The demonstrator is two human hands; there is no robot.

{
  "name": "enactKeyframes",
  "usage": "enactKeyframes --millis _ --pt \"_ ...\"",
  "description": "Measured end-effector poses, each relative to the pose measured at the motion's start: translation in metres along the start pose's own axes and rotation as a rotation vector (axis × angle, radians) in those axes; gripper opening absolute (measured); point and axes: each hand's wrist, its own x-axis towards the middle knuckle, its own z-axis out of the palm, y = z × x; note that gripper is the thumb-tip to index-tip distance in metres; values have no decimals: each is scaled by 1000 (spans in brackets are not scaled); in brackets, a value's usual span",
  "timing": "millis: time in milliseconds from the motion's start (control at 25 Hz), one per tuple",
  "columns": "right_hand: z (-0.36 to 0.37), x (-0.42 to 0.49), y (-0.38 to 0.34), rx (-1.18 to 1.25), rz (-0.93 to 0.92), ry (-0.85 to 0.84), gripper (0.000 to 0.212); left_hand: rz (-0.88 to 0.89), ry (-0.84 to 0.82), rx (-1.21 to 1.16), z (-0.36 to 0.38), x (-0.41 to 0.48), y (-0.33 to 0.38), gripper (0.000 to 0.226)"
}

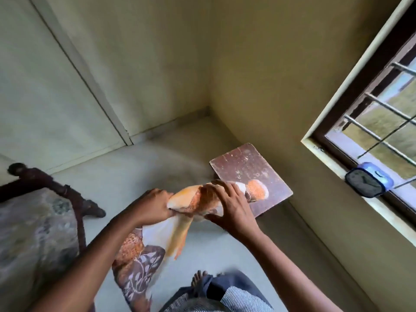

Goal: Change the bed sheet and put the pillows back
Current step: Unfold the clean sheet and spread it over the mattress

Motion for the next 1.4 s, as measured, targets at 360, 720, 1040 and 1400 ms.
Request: enactKeyframes --millis 360,720,1040,1400 --pt "68 0 -102 -23 -340 -313 44 -358 156 161 10 -188 -75 37" --pt "142 25 -299 -68 -718 -20 42 -662 615 156 -11 -353 -179 49" --pt "273 -1 -429 72 -877 -243 37 -708 708 72 89 -458 -325 75" --pt "352 -42 -411 39 -488 -763 36 -753 575 -260 215 -462 -330 54"
